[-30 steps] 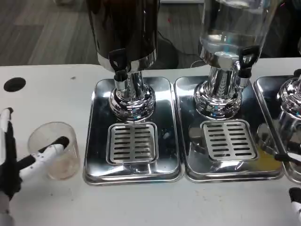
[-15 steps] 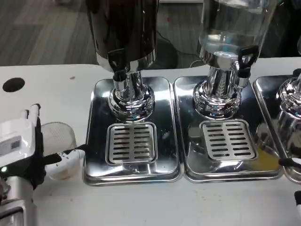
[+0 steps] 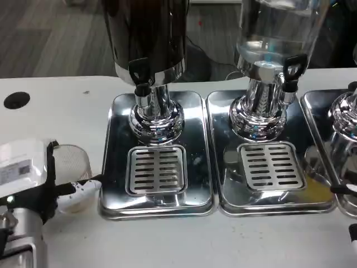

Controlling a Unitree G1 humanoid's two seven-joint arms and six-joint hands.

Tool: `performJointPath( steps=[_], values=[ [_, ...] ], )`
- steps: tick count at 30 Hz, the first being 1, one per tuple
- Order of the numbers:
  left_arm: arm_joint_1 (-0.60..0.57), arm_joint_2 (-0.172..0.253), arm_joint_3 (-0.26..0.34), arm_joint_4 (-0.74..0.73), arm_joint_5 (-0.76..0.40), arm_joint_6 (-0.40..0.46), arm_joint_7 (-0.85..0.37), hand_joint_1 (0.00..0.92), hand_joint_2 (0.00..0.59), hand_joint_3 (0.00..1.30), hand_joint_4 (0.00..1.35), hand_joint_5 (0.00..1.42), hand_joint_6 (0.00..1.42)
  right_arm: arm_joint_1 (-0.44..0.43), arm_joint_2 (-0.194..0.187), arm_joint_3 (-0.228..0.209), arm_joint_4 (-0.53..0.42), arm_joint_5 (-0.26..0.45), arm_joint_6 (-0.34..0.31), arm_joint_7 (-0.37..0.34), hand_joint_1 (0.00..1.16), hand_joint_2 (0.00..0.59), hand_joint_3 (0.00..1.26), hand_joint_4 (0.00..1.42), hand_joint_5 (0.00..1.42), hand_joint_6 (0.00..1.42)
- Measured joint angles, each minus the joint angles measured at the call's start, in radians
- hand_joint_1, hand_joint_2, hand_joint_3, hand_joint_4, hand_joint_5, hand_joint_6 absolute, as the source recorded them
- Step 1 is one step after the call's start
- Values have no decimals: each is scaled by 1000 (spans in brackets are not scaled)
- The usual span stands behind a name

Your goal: Grasp the cup under the faucet to collect the drink, then remove the cup.

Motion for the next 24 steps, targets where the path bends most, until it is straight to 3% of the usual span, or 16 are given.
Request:
performJointPath(
  steps=[13,24],
  values=[
    [4,-1,-23,44,-6,-8,106,328,119,482,581,797,911,-8,0,12,36,-2,-12,1,444,459,259,99,72,0],
    [13,-1,-23,55,-39,-22,182,334,126,528,619,833,934,-24,0,32,60,-8,-18,5,444,458,255,99,72,0]
  ],
)
